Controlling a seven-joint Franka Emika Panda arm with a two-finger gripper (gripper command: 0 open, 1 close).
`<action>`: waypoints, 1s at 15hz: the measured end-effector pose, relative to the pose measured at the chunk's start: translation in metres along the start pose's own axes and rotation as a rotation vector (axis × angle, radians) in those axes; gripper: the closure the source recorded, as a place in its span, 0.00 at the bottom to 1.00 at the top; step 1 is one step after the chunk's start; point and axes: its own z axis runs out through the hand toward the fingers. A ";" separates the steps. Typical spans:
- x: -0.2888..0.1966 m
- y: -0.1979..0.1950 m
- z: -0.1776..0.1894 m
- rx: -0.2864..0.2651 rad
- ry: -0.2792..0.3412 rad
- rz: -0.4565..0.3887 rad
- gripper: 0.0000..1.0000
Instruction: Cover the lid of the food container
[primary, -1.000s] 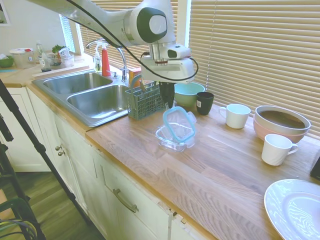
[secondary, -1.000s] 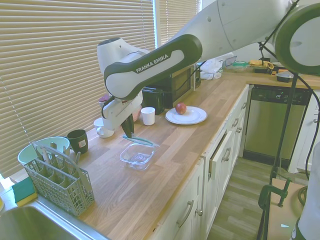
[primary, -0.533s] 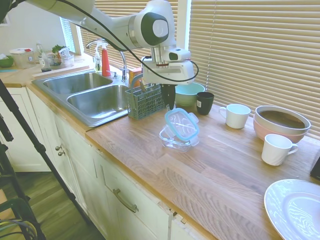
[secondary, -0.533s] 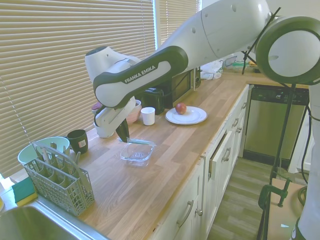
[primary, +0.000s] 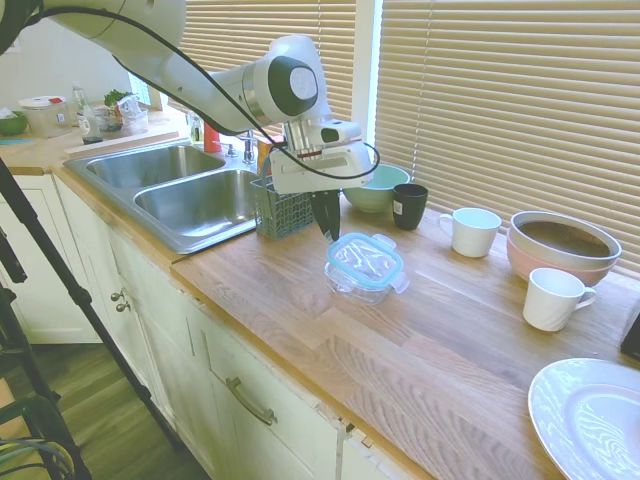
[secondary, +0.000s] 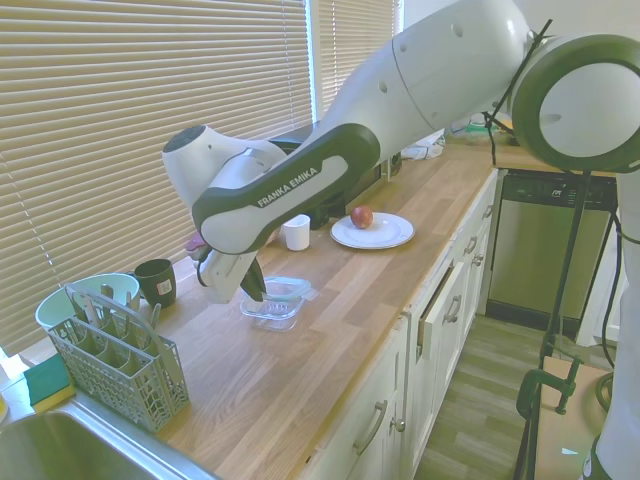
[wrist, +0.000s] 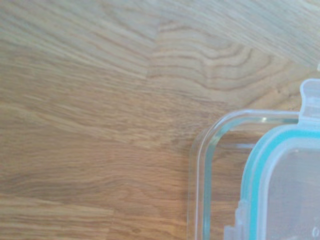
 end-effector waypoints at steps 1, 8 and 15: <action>-0.005 0.002 0.003 -0.005 0.005 -0.011 1.00; -0.013 0.006 0.004 -0.002 0.009 -0.018 1.00; -0.007 -0.011 0.021 -0.003 -0.010 -0.007 1.00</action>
